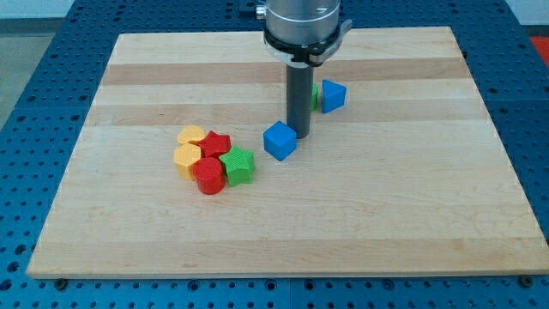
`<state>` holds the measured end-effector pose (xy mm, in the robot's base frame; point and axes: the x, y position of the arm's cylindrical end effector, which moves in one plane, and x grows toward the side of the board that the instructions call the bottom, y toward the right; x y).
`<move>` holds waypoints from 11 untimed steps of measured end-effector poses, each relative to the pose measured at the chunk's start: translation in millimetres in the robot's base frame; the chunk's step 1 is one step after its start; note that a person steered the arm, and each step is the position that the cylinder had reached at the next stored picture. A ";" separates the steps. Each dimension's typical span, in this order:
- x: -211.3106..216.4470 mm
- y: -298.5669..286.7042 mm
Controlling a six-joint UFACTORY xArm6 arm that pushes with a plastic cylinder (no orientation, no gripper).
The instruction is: Nudge the cube to the top right of the green star
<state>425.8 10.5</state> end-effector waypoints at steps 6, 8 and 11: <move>19.5 17.7; 23.9 -2.1; 41.8 -9.8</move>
